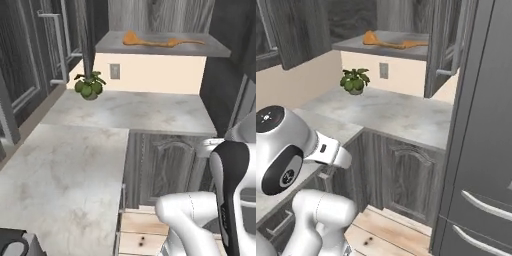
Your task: Organize the utensils by type. Pick up the wooden spoons from the counter and place them in the open cabinet. Then pick up the metallic utensils from the counter and place them in the open drawer.
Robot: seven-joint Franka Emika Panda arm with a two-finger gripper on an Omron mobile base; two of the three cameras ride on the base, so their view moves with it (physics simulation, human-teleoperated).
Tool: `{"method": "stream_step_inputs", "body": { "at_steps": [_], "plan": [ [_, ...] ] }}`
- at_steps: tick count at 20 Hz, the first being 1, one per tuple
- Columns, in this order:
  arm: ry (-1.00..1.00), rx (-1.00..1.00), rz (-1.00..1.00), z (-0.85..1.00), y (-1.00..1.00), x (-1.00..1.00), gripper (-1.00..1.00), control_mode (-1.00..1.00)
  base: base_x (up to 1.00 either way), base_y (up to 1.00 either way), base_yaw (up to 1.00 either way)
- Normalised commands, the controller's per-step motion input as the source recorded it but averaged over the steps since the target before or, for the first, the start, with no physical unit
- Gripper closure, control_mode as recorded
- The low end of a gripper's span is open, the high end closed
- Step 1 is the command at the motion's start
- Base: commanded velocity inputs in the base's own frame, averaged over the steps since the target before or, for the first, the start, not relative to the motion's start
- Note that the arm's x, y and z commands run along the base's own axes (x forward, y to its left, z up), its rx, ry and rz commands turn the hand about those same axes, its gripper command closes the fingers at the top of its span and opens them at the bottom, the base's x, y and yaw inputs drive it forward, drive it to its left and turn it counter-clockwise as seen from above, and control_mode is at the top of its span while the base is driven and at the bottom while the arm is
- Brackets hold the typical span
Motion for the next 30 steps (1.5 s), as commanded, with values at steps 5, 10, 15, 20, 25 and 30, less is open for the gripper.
{"method": "stream_step_inputs", "body": {
  "at_steps": [5,10,15,20,25,30],
  "plan": [
    [0.00,0.00,0.00,0.00,0.00,0.00,-1.00,1.00,-0.98,-0.11,0.28],
    [0.00,0.00,0.00,0.00,0.00,0.00,-1.00,1.00,-0.68,-0.16,0.74],
    [0.00,0.00,0.00,0.00,0.00,0.00,-1.00,1.00,-0.57,-0.19,0.96],
    [0.00,0.00,0.00,0.00,0.00,0.00,-1.00,1.00,-0.34,-0.09,1.00],
    [0.00,0.00,0.00,0.00,0.00,0.00,-1.00,1.00,-0.12,-0.02,1.00],
    [0.00,0.00,0.00,0.00,0.00,0.00,-1.00,1.00,-0.08,0.00,1.00]
  ]
}}
